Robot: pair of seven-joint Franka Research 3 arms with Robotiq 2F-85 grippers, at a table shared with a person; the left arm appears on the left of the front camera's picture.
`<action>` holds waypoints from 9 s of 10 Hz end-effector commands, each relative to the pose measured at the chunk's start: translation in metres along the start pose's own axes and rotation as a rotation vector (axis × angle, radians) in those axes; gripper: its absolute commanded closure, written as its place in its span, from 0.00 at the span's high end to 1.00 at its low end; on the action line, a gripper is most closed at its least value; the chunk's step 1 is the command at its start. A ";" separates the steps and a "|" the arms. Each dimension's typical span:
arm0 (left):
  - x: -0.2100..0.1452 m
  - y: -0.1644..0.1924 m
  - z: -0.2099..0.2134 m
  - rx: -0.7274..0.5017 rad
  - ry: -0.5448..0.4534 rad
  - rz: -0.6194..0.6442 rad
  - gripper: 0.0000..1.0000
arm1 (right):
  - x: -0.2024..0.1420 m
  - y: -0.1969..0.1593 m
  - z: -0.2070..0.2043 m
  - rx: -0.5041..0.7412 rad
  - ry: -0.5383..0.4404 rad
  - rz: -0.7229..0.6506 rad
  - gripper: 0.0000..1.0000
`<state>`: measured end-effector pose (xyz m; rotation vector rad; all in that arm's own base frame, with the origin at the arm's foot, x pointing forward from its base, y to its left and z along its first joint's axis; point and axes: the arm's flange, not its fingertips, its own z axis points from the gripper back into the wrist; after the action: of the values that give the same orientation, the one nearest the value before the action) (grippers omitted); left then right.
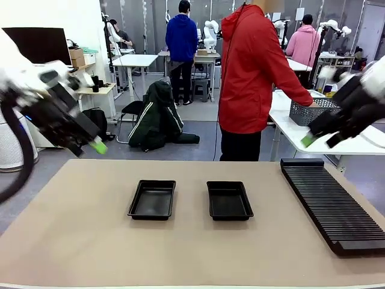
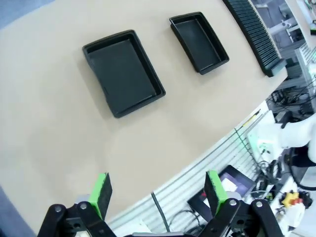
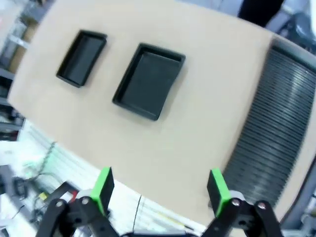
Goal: Inspect and transfer BCBs to ESD trays.
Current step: Pick up the Blank PCB from the PCB Rack and place it in the left ESD tray.
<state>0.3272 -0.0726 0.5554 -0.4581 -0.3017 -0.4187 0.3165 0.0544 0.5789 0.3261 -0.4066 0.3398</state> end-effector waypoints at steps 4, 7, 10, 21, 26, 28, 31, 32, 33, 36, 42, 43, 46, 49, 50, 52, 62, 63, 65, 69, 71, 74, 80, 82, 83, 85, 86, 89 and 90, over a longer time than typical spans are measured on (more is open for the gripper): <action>0.006 0.028 0.107 -0.046 -0.053 0.129 1.00 | -0.020 -0.052 0.103 0.198 0.006 -0.310 1.00; 0.011 0.018 0.141 -0.004 -0.088 0.121 1.00 | -0.037 -0.079 0.148 0.315 -0.013 -0.451 1.00; 0.007 0.011 0.152 0.011 -0.098 0.112 1.00 | -0.044 -0.094 0.170 0.344 0.009 -0.490 1.00; -0.026 -0.009 0.171 0.131 -0.109 0.144 1.00 | -0.033 -0.109 0.183 0.274 0.018 -0.407 1.00; -0.021 -0.004 0.200 0.125 -0.161 0.236 1.00 | -0.034 -0.118 0.182 0.258 0.017 -0.385 1.00; -0.019 0.000 0.201 0.108 -0.129 0.247 1.00 | -0.032 -0.108 0.180 0.286 0.000 -0.402 1.00; -0.021 -0.002 0.199 0.116 -0.160 0.216 1.00 | -0.032 -0.108 0.180 0.286 0.000 -0.402 1.00; -0.021 -0.002 0.199 0.116 -0.160 0.216 1.00 | -0.032 -0.108 0.180 0.286 0.000 -0.402 1.00; -0.021 -0.002 0.199 0.116 -0.160 0.216 1.00 | -0.032 -0.108 0.180 0.286 0.000 -0.402 1.00; -0.021 -0.002 0.199 0.116 -0.160 0.216 1.00 | -0.025 -0.105 0.183 0.292 -0.017 -0.393 1.00; -0.021 -0.002 0.199 0.116 -0.160 0.216 1.00 | 0.006 -0.114 0.197 0.343 -0.044 -0.375 1.00; -0.021 -0.002 0.199 0.116 -0.160 0.216 1.00 | 0.009 -0.118 0.201 0.339 -0.042 -0.376 1.00; -0.021 -0.002 0.199 0.116 -0.160 0.216 1.00 | 0.013 -0.126 0.209 0.253 -0.021 -0.427 1.00; -0.021 -0.002 0.199 0.116 -0.160 0.216 1.00 | 0.014 -0.130 0.220 0.226 -0.021 -0.442 1.00; -0.021 -0.002 0.199 0.116 -0.160 0.216 1.00 | 0.014 -0.130 0.221 0.213 -0.014 -0.453 1.00; -0.021 -0.002 0.199 0.116 -0.160 0.216 1.00 | 0.014 -0.132 0.222 0.203 -0.007 -0.473 1.00; -0.021 -0.002 0.199 0.116 -0.160 0.216 1.00 | 0.014 -0.132 0.218 0.212 -0.035 -0.449 1.00; -0.021 -0.002 0.199 0.116 -0.160 0.216 1.00 | 0.014 -0.132 0.218 0.212 -0.035 -0.449 1.00; -0.021 -0.002 0.199 0.116 -0.160 0.216 1.00 | 0.014 -0.132 0.218 0.212 -0.035 -0.449 1.00; -0.021 -0.002 0.199 0.116 -0.160 0.216 1.00 | 0.014 -0.132 0.218 0.212 -0.035 -0.449 1.00; -0.020 -0.002 0.199 0.113 -0.150 0.214 1.00 | 0.014 -0.132 0.218 0.212 -0.035 -0.449 1.00; -0.016 -0.006 0.202 0.114 -0.141 0.272 1.00 | 0.014 -0.132 0.218 0.212 -0.035 -0.449 1.00; -0.014 0.003 0.205 0.085 -0.080 0.376 1.00 | 0.014 -0.132 0.218 0.212 -0.035 -0.449 1.00; -0.011 0.007 0.207 0.081 -0.058 0.405 1.00 | 0.014 -0.132 0.218 0.212 -0.035 -0.449 1.00; -0.010 0.008 0.208 0.069 -0.051 0.414 1.00 | 0.014 -0.132 0.218 0.212 -0.035 -0.449 1.00; -0.011 0.012 0.210 0.050 -0.054 0.446 1.00 | 0.014 -0.132 0.218 0.212 -0.035 -0.449 1.00; -0.011 0.016 0.212 0.034 -0.047 0.449 1.00 | 0.014 -0.132 0.218 0.212 -0.035 -0.449 1.00; -0.012 0.018 0.213 0.041 -0.040 0.472 1.00 | 0.014 -0.132 0.218 0.212 -0.035 -0.449 1.00; -0.013 0.017 0.216 0.058 -0.056 0.471 1.00 | 0.014 -0.132 0.218 0.212 -0.035 -0.449 1.00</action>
<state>0.2860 0.0497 0.7236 -0.4619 -0.2522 0.0309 0.3072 -0.1404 0.7432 0.6166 -0.3184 -0.0672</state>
